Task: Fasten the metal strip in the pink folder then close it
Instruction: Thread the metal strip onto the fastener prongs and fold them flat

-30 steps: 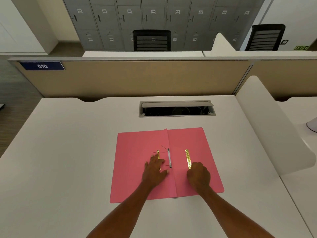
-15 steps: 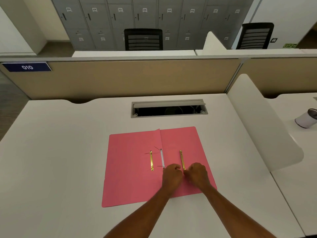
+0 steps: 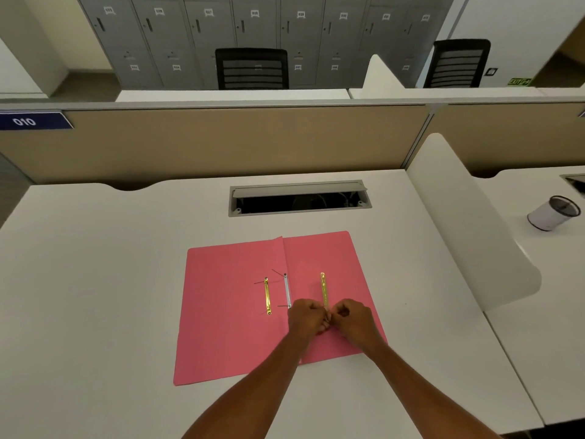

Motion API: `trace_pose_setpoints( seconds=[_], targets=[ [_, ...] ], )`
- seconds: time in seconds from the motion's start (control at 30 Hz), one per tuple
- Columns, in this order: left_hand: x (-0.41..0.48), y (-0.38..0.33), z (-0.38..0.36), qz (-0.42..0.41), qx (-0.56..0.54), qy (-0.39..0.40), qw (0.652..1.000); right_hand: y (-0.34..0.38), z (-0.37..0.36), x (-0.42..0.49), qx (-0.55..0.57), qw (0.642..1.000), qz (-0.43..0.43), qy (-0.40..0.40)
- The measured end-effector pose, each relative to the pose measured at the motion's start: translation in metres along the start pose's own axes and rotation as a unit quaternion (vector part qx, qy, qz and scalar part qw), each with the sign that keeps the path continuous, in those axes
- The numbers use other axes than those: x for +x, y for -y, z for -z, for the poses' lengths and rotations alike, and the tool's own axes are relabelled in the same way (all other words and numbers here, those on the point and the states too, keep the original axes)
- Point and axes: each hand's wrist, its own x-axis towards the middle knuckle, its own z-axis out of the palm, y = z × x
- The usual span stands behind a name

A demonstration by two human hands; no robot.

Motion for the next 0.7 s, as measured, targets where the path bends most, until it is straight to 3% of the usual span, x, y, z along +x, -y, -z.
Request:
trace_pose_setpoints(
  seconds=[0.17, 0.7],
  targets=[
    [-0.005, 0.001, 0.01, 0.014, -0.078, -0.003, 0.997, 0.01, -0.009, -0.002, 0.151, 0.987, -0.047, 0.005],
    [-0.014, 0.044, 0.076, 0.037, -0.243, -0.104, 0.964, 0.038, -0.056, -0.001, 0.332, 0.939, -0.076, 0.051]
  ],
)
